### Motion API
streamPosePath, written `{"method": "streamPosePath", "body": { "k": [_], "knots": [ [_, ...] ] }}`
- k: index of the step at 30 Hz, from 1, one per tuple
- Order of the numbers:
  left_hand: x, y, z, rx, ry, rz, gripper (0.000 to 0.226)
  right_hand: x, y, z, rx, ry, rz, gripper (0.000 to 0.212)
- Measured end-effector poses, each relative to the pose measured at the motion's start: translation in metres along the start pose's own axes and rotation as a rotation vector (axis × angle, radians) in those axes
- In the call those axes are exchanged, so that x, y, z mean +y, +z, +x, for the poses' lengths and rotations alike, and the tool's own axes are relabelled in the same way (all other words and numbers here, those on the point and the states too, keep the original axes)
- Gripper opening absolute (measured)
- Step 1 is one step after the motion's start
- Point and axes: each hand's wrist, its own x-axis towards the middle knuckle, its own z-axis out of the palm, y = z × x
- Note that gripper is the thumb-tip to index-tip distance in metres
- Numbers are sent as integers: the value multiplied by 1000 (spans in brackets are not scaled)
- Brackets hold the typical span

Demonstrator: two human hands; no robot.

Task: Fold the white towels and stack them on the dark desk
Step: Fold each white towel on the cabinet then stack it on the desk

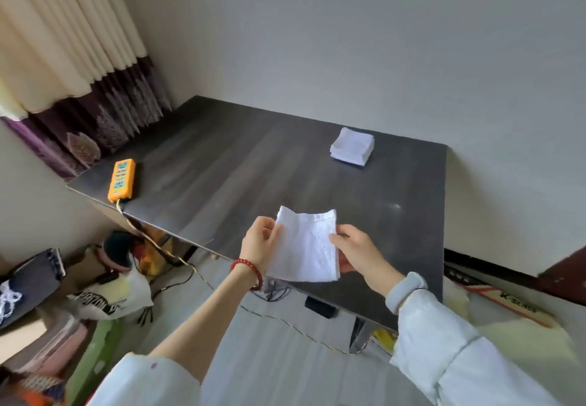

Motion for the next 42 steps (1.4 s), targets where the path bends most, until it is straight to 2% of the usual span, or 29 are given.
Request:
{"method": "streamPosePath", "body": {
  "k": [4,7,14,21,27,32,34,37,39,40,42],
  "knots": [
    [16,48,98,-212,-29,-6,8,2,-42,78,68,111,-25,16],
    [33,84,170,-300,3,41,6,1,-74,148,138,137,-19,14],
    [83,171,342,-239,16,15,8,-14,-129,313,338,77,85,11],
    [94,241,449,-222,-21,-13,10,-4,-166,429,480,85,48,6],
    [72,280,495,-240,-29,80,17,23,-182,475,531,164,-21,7],
    [54,291,495,-197,-1,259,21,36,-176,480,570,243,-179,29],
    [51,290,493,-170,110,322,27,37,-171,476,677,172,-369,40],
    [42,285,491,-123,514,450,42,45,-161,469,750,-64,-750,50],
    [32,284,488,-213,719,632,51,53,-154,467,659,-122,-893,55],
    [28,284,485,-321,717,705,55,57,-151,467,584,-104,-907,57],
    [24,286,482,-493,544,721,55,60,-149,471,446,-11,-833,58]
  ]
}}
